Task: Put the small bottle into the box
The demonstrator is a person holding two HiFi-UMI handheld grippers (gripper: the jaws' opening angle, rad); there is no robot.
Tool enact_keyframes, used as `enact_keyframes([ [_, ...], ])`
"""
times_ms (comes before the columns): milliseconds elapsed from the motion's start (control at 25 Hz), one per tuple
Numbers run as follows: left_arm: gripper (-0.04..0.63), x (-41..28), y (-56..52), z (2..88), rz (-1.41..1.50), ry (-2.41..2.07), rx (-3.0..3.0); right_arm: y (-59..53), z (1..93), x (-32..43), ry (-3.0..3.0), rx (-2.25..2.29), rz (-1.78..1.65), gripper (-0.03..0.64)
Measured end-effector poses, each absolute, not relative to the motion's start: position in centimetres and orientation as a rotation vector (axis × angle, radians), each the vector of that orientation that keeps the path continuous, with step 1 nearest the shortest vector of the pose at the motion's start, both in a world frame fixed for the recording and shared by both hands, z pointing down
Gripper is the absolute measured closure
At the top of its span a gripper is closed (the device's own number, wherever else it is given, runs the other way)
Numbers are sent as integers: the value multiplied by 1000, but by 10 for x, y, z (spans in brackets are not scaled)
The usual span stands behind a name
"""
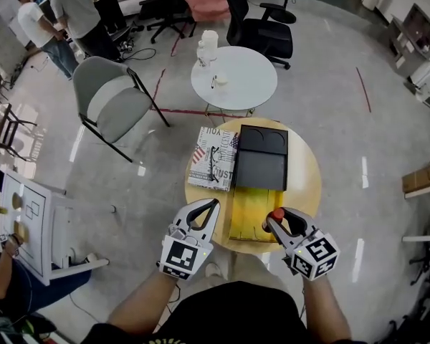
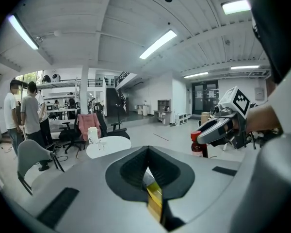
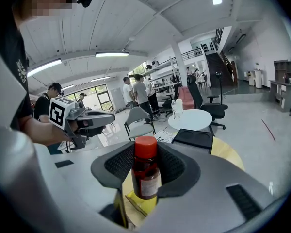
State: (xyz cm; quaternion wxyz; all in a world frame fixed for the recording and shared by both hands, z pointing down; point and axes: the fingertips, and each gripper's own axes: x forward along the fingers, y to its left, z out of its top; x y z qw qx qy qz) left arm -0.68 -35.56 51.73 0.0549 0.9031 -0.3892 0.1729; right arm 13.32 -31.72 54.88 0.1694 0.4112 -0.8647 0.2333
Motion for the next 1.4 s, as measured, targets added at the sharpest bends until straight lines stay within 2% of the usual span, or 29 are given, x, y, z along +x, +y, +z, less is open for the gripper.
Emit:
enact_keyframes([
  [1400,580,12,-379,596,639,-1156,2598,-358,716,156,-2164,1078,814,462],
])
